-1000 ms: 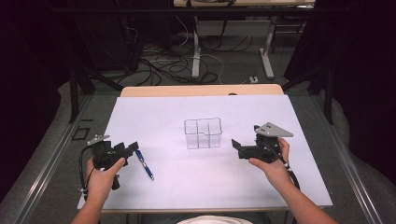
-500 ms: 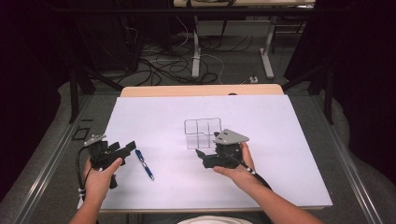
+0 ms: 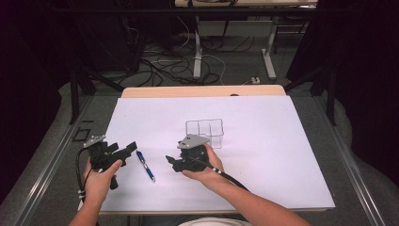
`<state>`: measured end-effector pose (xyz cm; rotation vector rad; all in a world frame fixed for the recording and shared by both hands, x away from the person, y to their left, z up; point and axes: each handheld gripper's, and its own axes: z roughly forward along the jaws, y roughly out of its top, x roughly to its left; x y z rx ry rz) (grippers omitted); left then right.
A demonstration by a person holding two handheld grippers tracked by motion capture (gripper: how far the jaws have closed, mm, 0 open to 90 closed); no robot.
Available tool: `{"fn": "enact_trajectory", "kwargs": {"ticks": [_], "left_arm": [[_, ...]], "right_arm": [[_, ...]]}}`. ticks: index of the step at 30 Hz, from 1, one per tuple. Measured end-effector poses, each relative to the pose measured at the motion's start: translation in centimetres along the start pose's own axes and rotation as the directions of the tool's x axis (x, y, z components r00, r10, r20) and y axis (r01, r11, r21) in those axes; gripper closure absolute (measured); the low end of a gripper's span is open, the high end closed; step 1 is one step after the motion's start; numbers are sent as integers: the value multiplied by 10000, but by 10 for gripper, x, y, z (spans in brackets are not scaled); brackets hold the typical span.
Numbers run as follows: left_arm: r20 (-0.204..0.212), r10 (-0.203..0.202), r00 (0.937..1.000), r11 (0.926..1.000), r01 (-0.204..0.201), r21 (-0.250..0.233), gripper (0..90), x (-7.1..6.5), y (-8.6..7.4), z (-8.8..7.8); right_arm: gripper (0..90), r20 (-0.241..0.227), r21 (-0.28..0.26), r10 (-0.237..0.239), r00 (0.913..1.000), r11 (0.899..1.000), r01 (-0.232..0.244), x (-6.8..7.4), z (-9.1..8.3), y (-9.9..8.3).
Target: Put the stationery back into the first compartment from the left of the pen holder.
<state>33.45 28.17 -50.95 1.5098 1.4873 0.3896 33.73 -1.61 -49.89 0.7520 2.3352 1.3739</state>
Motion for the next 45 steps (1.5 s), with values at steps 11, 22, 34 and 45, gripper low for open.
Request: {"fn": "enact_trajectory", "kwargs": {"ticks": [11,22,34,45], "left_arm": [[48,-32,10000,10000,32,-38,103,2,1,0],[32,-70,10000,10000,70,16,101,4,1,1],[34,-61,10000,9998,61,168,102,4,1,1],[32,-44,10000,9997,43,245,102,5,0,1]], "right_arm": [[382,-374,657,150,9992,9978,-125,25,37,7],[537,-754,1400,464,9961,9895,-355,37,72,7],[609,-829,1883,748,9938,9804,-580,45,92,-1],[657,-667,2002,713,9952,9781,-567,58,106,-7]]}}
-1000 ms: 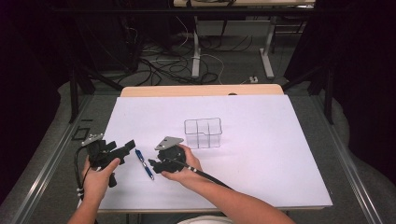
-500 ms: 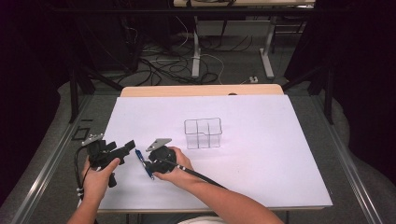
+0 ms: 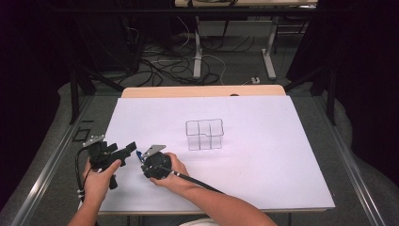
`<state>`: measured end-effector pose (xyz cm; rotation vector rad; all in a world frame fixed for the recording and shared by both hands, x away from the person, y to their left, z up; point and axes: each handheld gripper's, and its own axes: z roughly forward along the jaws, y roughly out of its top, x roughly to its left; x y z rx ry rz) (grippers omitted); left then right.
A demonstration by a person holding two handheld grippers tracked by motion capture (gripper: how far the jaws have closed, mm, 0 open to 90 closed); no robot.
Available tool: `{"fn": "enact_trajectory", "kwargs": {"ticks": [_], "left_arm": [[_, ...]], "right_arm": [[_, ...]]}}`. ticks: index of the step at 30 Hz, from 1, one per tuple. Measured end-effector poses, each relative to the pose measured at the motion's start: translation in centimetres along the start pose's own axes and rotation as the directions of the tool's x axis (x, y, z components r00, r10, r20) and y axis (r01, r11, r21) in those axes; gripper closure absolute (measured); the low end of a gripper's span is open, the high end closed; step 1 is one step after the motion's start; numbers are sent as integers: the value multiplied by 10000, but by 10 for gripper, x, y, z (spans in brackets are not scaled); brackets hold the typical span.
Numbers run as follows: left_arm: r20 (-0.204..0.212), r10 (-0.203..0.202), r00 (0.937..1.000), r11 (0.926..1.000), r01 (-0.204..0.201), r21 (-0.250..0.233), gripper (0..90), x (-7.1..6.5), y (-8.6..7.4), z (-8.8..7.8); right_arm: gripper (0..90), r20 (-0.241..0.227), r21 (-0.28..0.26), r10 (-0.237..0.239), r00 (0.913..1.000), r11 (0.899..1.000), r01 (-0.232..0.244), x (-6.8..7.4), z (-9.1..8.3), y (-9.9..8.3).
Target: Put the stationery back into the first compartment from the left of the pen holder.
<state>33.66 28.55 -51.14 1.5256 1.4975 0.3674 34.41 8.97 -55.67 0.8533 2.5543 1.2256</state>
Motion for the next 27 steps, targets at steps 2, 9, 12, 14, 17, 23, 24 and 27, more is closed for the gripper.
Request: {"fn": "enact_trajectory", "kwargs": {"ticks": [2,9,12,14,17,23,24,27], "left_arm": [[-6,-1,10000,10000,1,0,102,0,0,0],[-30,-70,10000,10000,69,-57,102,0,0,0],[-30,-29,10000,10000,29,-1,103,0,0,0],[-30,-35,10000,10000,35,-9,103,0,0,1],[-32,-41,10000,10000,41,-9,103,0,0,1],[-47,-75,10000,10000,75,0,103,0,0,0],[-51,-75,10000,10000,75,-10,103,1,0,0],[-77,-115,9999,9999,114,-102,103,1,0,1]], "right_arm": [[660,33,33,-161,9999,9999,161,0,3,-1],[691,271,176,-140,9995,9998,136,3,10,-3],[698,292,236,8,9996,9997,-15,3,11,-2],[709,331,342,258,9991,9991,-269,3,12,-2],[725,378,390,550,9978,9976,-565,3,12,-1],[759,402,560,1142,9926,9916,-1163,4,13,2],[765,445,576,1151,9924,9914,-1176,5,13,3],[790,599,598,1239,9905,9900,-1275,6,13,3]]}}
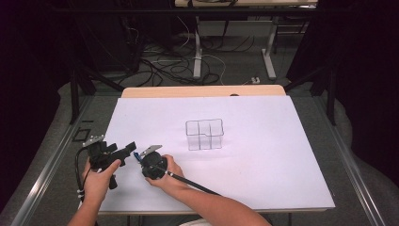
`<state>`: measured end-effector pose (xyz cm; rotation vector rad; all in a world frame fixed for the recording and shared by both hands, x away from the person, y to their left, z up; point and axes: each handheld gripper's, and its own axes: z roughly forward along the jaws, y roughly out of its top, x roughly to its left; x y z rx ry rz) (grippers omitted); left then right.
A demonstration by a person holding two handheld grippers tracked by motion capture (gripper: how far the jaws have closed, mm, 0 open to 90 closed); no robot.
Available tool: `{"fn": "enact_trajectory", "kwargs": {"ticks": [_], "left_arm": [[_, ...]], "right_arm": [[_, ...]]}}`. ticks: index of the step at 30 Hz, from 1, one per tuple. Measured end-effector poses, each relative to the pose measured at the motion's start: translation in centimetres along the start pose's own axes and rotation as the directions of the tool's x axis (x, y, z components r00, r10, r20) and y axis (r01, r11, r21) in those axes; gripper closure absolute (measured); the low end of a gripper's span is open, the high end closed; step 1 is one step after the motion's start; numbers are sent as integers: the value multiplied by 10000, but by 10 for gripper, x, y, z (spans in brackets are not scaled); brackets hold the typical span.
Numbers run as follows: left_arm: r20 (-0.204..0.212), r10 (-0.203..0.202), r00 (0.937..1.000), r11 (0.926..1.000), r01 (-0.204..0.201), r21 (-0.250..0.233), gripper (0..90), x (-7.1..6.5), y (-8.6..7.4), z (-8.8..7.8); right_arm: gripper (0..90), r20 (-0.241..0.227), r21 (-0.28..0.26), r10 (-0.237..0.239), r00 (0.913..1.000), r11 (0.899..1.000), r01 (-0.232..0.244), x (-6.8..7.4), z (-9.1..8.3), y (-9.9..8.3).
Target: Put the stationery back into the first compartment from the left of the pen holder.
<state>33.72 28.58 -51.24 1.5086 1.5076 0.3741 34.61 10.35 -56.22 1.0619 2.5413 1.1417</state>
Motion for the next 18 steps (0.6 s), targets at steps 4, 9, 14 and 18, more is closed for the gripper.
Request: {"fn": "enact_trajectory", "kwargs": {"ticks": [4,9,14,18], "left_arm": [[6,32,10000,10000,-32,44,103,0,0,-1],[3,21,10000,10000,-21,36,103,0,0,-1],[-4,25,10000,10000,-25,46,103,0,0,-1],[-17,36,10000,10000,-36,8,103,1,1,-1]], "right_arm": [[797,-64,67,72,10000,10000,-71,-2,0,1],[799,36,67,37,10000,10000,-37,-1,0,1],[800,14,107,242,9997,9996,-242,-1,0,1],[801,-41,156,781,9969,9968,-780,-1,-1,1]]}}
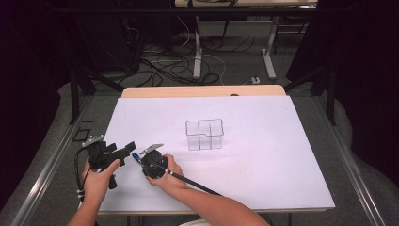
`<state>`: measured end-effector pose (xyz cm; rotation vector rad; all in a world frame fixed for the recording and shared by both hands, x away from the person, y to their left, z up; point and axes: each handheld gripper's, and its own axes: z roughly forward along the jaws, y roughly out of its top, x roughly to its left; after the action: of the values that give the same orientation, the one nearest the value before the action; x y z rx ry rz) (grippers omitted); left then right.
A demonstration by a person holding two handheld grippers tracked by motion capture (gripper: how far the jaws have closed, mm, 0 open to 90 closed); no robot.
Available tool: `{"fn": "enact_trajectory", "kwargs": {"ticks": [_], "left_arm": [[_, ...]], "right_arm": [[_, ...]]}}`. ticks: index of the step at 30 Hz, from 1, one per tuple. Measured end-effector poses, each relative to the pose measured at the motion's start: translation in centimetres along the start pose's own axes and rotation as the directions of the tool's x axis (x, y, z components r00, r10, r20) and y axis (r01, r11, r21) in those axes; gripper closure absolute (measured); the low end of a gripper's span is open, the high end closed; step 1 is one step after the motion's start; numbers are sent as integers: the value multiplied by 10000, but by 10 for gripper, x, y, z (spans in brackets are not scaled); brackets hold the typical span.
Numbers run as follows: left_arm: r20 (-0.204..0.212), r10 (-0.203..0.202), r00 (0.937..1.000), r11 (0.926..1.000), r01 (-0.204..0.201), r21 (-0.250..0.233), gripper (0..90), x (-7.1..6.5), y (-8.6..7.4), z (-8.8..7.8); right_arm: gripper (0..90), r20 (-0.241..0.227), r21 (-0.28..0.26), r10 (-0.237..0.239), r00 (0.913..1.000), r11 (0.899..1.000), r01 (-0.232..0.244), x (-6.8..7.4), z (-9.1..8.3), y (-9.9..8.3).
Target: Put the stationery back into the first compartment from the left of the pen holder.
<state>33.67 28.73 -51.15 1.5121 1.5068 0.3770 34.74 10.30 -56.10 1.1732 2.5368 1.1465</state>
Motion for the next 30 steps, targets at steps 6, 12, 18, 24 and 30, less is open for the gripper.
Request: {"fn": "enact_trajectory", "kwargs": {"ticks": [6,12,18,24,30], "left_arm": [[-16,8,10000,10000,-8,-55,104,0,0,-1],[-32,46,10000,10000,-46,-30,114,0,1,-1],[-73,112,9999,9999,-113,-124,129,-1,1,-1],[-127,128,9998,9997,-131,-207,144,0,1,-2],[-216,353,9991,9992,-357,-169,156,-2,2,-4]], "right_arm": [[801,-216,124,604,9979,9981,-601,-4,-1,1],[801,-222,-51,827,9963,9965,-828,-11,-4,-1],[801,-210,-406,800,9966,9959,-808,-15,-11,0],[802,-309,-800,848,9959,9930,-871,-18,-23,4],[802,-372,-1031,673,9970,9921,-708,-22,-37,8]]}}
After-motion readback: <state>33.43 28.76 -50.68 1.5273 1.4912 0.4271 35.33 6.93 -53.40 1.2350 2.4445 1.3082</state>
